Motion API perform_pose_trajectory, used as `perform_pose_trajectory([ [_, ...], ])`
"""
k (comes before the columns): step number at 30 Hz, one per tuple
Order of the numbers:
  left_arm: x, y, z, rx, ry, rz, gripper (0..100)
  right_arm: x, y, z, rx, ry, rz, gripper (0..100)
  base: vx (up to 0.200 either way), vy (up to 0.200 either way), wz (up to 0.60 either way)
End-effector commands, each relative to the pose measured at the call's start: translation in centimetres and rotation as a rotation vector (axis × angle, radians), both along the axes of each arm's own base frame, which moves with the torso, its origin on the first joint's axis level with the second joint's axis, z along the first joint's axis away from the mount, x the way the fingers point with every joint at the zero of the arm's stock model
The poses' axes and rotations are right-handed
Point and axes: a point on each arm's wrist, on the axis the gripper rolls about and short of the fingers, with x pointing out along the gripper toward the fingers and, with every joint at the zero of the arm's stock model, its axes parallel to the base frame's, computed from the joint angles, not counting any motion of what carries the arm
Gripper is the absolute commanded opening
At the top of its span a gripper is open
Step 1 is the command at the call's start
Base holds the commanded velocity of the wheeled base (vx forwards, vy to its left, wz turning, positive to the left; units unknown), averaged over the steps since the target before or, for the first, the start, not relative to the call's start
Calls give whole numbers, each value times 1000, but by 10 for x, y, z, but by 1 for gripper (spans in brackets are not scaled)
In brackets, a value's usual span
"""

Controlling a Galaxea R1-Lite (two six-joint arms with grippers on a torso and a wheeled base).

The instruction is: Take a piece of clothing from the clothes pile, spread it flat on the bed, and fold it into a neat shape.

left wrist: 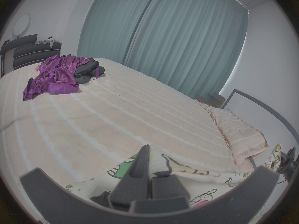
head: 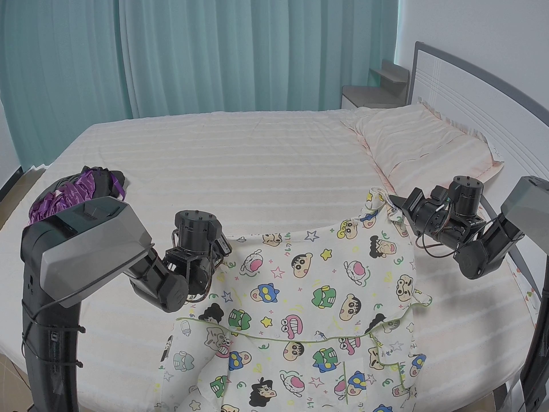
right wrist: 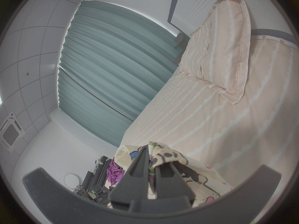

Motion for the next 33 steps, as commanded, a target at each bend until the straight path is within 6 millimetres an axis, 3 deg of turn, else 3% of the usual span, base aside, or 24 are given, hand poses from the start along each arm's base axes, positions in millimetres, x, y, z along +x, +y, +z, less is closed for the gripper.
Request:
perform_pose_trajectory([
  [1,4,0,-18,17,35,3,0,3,0,-16,-5,35,1,0,0,0,0],
  [13,20,1,-48,29,69,20,0,24,3,-50,-21,88,-47,0,0,0,0],
  [14,26,2,-53,25,64,28,0,28,4,-58,-24,99,-49,100,0,0,0],
  [15,30,4,-56,26,66,35,100,31,5,-61,-25,102,-50,100,0,0,0],
  [22,51,18,-54,23,108,90,100,63,6,-72,-49,104,-216,100,0,0,0],
  [28,60,36,-50,12,92,133,100,73,-1,-76,-32,97,-307,100,0,0,0],
  [31,59,42,-47,13,95,144,100,69,-8,-74,-37,107,-335,100,0,0,0],
  [33,55,48,-33,7,81,154,100,60,-16,-62,-38,106,-346,100,0,0,0],
])
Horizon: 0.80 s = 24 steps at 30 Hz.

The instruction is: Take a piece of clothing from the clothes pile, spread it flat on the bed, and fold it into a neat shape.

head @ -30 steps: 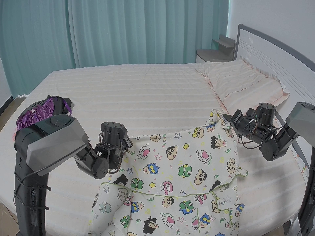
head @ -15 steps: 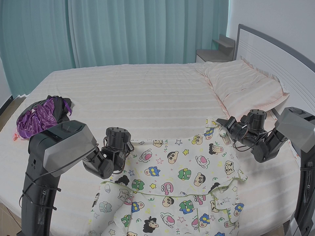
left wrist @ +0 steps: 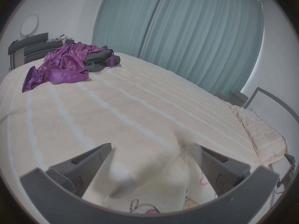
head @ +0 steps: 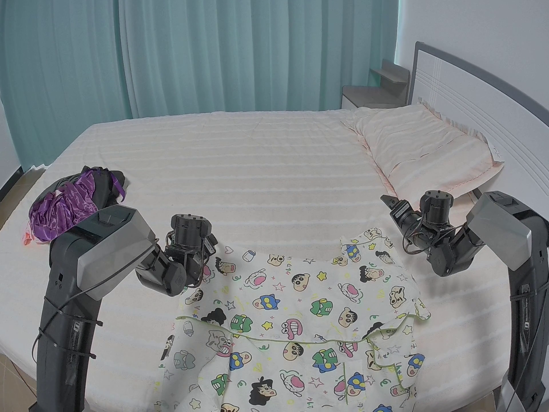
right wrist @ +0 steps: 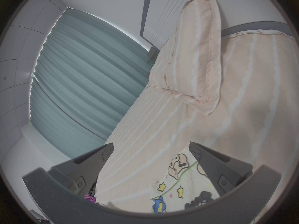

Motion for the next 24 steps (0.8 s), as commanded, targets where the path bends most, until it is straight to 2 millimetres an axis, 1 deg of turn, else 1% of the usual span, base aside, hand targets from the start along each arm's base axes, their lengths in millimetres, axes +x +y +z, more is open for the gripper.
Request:
perform_pose_trajectory([
  [1,-5,14,26,-10,-29,28,100,-13,-16,13,0,12,-23,100,0,0,0],
  [2,-8,17,35,-13,-38,32,100,-20,-20,20,3,15,-18,100,0,0,0],
  [3,-9,18,40,-15,-45,33,100,-23,-22,22,5,19,-13,100,0,0,0],
  [5,-14,31,65,-37,-81,35,100,-48,-37,39,7,37,-3,100,0,0,0],
  [6,-18,37,76,-50,-94,33,100,-58,-42,43,3,47,-1,100,0,0,0],
  [7,-21,41,82,-54,-99,33,100,-65,-46,45,-3,53,0,100,0,0,0],
  [9,-32,54,100,-92,-120,44,100,-90,-58,48,-21,93,-1,100,0,0,0],
  [10,-37,55,104,-108,-120,43,100,-99,-61,47,-30,110,2,100,0,0,0],
  [11,-40,56,105,-116,-119,43,100,-102,-63,46,-34,118,4,100,0,0,0],
  [12,-58,59,114,-167,-111,25,100,-124,-71,41,-52,168,11,100,0,0,0],
  [14,-81,61,119,-224,-84,-14,100,-143,-76,33,-64,218,26,100,0,0,0],
  [15,-97,63,122,-265,-65,-43,100,-155,-79,26,-76,250,31,100,0,0,0],
  [16,-105,64,124,-288,-56,-61,100,-161,-82,23,-83,264,30,100,0,0,0],
  [17,-119,65,127,-320,-44,-81,100,-169,-86,17,-95,282,23,100,0,0,0],
  [20,-142,68,130,-371,-22,-85,100,-183,-93,5,-118,317,22,100,0,0,0],
  [21,-142,68,130,-372,-20,-85,100,-183,-93,5,-120,319,23,100,0,0,0],
  [22,-154,69,128,-391,-5,-73,100,-189,-94,-3,-143,349,45,100,0,0,0],
  [24,-165,71,126,-406,11,-60,100,-194,-93,-11,-181,378,67,100,0,0,0],
])
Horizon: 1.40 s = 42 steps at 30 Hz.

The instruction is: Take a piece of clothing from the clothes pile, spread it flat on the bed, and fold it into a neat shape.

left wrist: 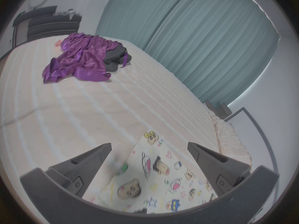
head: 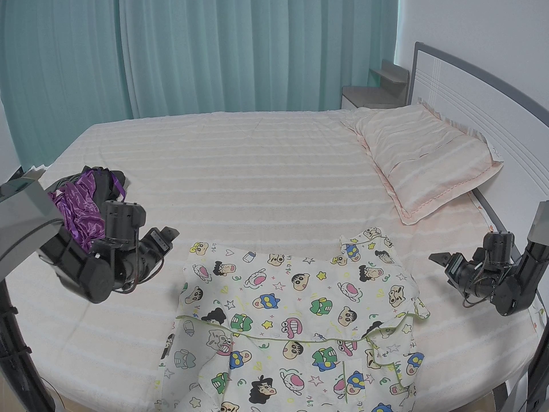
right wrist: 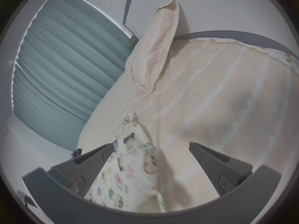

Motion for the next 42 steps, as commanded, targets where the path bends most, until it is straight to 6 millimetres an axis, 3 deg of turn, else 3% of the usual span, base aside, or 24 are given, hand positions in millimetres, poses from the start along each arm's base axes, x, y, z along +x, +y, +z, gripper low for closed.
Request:
perform_pose_trajectory([
  [1,-57,11,30,-113,-27,-3,100,-36,-13,-16,-70,85,36,100,0,0,0],
  [7,-76,14,35,-207,-53,43,100,-44,-18,-29,-167,125,91,100,0,0,0],
  [12,-82,13,29,-215,-43,43,100,-44,-16,-23,-146,48,98,100,0,0,0],
  [16,-84,13,27,-220,-33,45,100,-46,-4,-17,-40,25,108,100,0,0,0],
  [23,-91,-3,20,-245,2,5,100,-61,35,-12,79,82,173,100,0,0,0],
  [37,-101,-20,13,-214,-5,-43,100,-76,47,-8,155,121,164,100,0,0,0],
  [42,-103,-22,11,-217,-13,-50,100,-75,51,-9,163,123,174,100,-200,0,0],
])
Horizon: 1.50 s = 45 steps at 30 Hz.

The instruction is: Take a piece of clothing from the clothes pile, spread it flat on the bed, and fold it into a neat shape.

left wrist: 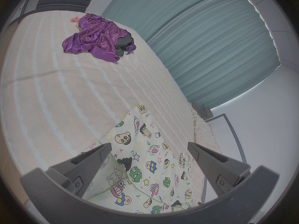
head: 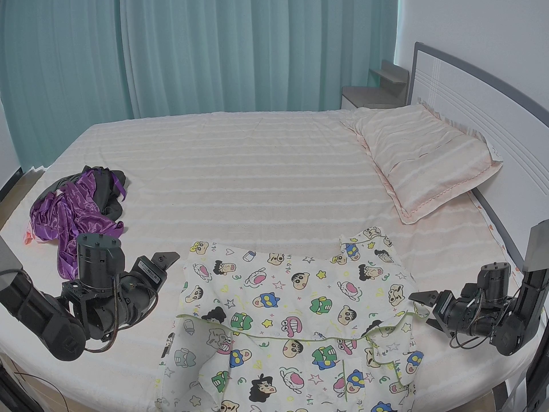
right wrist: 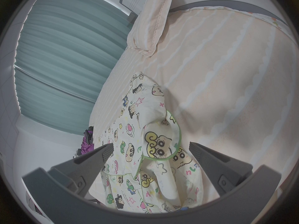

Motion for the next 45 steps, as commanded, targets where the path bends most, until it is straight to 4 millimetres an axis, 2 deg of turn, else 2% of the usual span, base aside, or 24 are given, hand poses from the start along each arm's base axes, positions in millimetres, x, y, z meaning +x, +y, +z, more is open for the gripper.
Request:
perform_pose_trajectory([
  [1,-2,-2,-4,8,18,-9,100,2,3,0,7,-1,10,100,-200,0,0],
  [4,-3,-2,-5,9,21,-12,100,8,4,1,31,-13,-9,100,-200,0,0],
  [11,-4,-3,-5,11,22,-14,100,19,5,4,61,-31,-34,100,0,0,0],
  [19,-4,-3,-5,11,22,-16,100,34,10,-2,75,-41,-33,100,0,0,0],
  [28,-2,-2,-6,10,24,-10,100,55,18,-17,47,-46,-47,100,0,0,0],
  [29,-2,-2,-6,10,24,-10,100,56,18,-17,45,-48,-50,0,0,0,0],
  [36,-2,-3,-7,11,28,-10,100,54,15,-13,41,-60,-65,0,0,0,0],
  [45,-2,-3,-8,12,31,-10,100,51,21,14,25,-159,-24,0,0,0,0],
])
